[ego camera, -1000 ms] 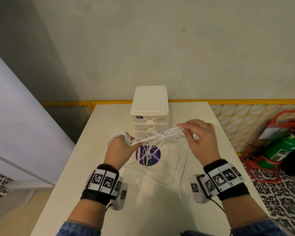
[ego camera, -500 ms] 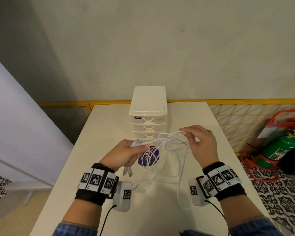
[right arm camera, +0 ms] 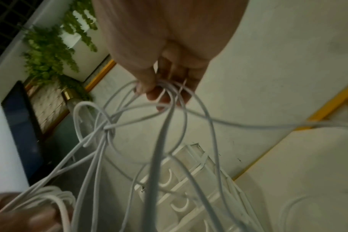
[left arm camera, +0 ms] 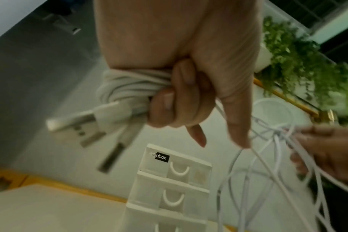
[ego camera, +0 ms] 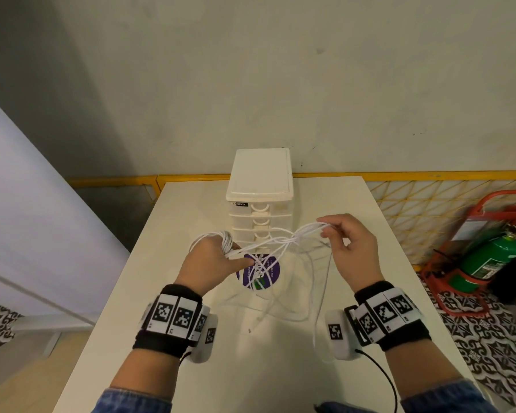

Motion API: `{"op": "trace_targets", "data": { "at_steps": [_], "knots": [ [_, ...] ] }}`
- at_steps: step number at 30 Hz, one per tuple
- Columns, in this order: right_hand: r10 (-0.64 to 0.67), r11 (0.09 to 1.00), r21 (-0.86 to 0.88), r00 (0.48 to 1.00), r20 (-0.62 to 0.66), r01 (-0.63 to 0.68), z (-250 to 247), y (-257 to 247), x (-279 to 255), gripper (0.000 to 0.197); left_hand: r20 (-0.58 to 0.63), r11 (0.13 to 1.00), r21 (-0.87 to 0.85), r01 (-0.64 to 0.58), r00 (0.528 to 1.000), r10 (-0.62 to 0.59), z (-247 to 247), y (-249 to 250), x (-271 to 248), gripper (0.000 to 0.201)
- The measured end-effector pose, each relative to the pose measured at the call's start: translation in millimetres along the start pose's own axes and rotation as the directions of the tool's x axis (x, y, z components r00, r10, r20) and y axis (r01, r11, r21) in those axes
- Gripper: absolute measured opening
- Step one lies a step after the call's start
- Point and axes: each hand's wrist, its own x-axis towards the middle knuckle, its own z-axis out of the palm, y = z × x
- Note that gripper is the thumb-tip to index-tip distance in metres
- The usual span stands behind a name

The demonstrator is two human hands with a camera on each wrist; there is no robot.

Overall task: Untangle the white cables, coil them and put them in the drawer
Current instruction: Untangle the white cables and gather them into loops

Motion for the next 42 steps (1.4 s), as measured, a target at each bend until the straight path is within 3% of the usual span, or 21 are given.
{"op": "trace_targets", "data": {
  "at_steps": [2,4,7,9,11,13,15,17,21,26,29,31,32,35,38,42],
  "knots": [
    [-0.167,0.986,-0.022,0.985,-0.040,0.166,0.2,-3.9,1.6,0.022,-0.106,0.975,0.223,-0.013,0.994,0.037,3.8,-8.7,3.9,0.026],
    [-0.248,0.969,-0.028,0.967,-0.053,0.247,1.9,-5.2,2.2,0.021,-0.154,0.953,0.303,-0.002,0.987,0.051,4.5,-13.6,6.1,0.024],
    [-0.280,0.960,-0.026,0.958,-0.055,0.279,5.4,-4.6,-0.3,0.021,-0.059,0.939,0.342,-0.023,0.997,0.046,5.5,-15.9,7.1,0.036],
    [-0.246,0.969,-0.001,0.966,-0.077,0.247,8.0,-3.2,-3.4,0.021,-0.001,0.983,0.180,-0.018,1.000,0.018,8.0,-12.7,4.1,0.046],
    [-0.206,0.976,0.056,0.972,-0.110,0.213,11.5,-3.9,-6.7,0.021,0.067,0.984,-0.157,0.084,0.995,-0.074,11.0,-3.2,-0.6,0.046],
    [-0.187,0.974,0.105,0.974,-0.127,0.200,15.8,-6.5,-9.7,0.019,0.195,0.857,-0.453,0.245,0.966,-0.172,15.7,7.4,-5.4,0.041],
    [-0.173,0.972,0.139,0.977,-0.126,0.190,20.4,-7.6,-11.8,0.021,0.348,0.743,-0.571,0.350,0.922,-0.167,20.6,14.5,-8.3,0.053],
    [-0.162,0.969,0.170,0.981,-0.108,0.178,24.7,-7.3,-13.5,0.027,0.410,0.671,-0.640,0.374,0.905,-0.113,24.9,20.7,-9.7,0.057],
    [-0.148,0.959,0.243,0.989,-0.004,0.144,31.1,-4.3,-19.0,0.020,0.350,0.587,-0.722,0.368,0.925,-0.150,29.1,29.7,-5.1,0.047],
    [-0.111,0.961,0.275,0.960,0.257,0.037,37.5,-7.1,-30.1,0.014,0.218,0.502,-0.816,0.287,0.957,-0.194,30.4,26.4,-1.7,0.044],
    [0.020,0.950,0.278,0.913,0.407,-0.145,37.3,-16.5,-34.0,0.015,0.117,0.544,-0.811,0.214,0.971,-0.208,27.2,25.9,-1.8,0.052],
    [0.136,0.865,0.380,0.882,0.451,-0.327,39.4,-24.7,-32.9,0.014,0.072,0.587,-0.788,0.186,0.975,-0.212,25.7,25.9,-3.3,0.045],
    [0.168,0.845,0.396,0.881,0.442,-0.359,41.5,-27.0,-31.0,0.016,0.069,0.611,-0.771,0.177,0.978,-0.196,26.8,25.6,-4.5,0.039],
    [0.144,0.913,0.304,0.913,0.382,-0.272,50.5,-27.4,-26.6,0.028,0.135,0.673,-0.711,0.205,0.979,-0.155,28.1,30.2,-9.7,0.027],
    [0.156,0.910,0.311,0.922,0.354,-0.274,52.8,-28.7,-28.3,0.025,0.222,0.713,-0.652,0.258,0.964,-0.146,26.6,30.8,-8.7,0.038],
    [0.218,0.900,0.306,0.927,0.304,-0.312,48.5,-29.6,-24.8,0.028,0.204,0.853,-0.492,0.176,0.975,-0.084,21.7,28.3,-4.3,0.027]
  ]
}}
